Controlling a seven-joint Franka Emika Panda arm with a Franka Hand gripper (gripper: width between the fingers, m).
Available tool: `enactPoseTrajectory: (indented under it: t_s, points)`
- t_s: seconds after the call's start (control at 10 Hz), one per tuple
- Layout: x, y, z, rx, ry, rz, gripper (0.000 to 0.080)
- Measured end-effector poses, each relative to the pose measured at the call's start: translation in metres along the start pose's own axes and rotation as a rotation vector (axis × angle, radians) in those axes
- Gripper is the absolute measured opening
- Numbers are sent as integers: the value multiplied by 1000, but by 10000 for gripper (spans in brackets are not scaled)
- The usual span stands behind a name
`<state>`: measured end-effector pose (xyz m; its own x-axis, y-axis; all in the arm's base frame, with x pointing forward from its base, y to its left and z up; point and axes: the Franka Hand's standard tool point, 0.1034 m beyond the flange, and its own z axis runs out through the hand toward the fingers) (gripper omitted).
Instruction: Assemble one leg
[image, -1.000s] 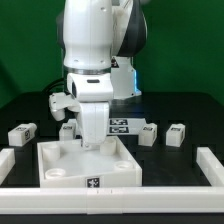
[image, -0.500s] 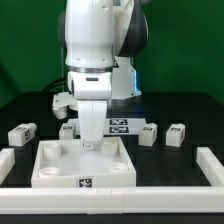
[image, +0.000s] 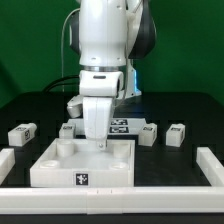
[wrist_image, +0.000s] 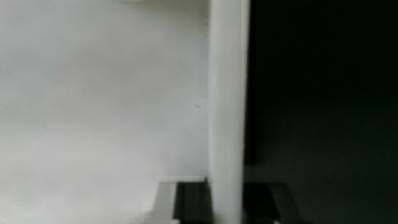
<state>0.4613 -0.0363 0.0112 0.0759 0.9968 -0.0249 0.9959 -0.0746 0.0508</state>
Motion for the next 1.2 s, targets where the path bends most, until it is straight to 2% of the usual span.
enactPoseTrajectory:
  t_s: [0.2,0.3,0.4,0.6,0.9,1.2]
  points:
    - [0,0,0,0,0,-1,60]
    - [5,4,-2,16,-12,-16,60]
    - [22,9,-1,33,-21,-39,60]
    - [48,17,-1,30,-21,-89,60]
    - [73,24,-1,46,-22,-133,60]
    - [103,22,-2,68,-23,-128,60]
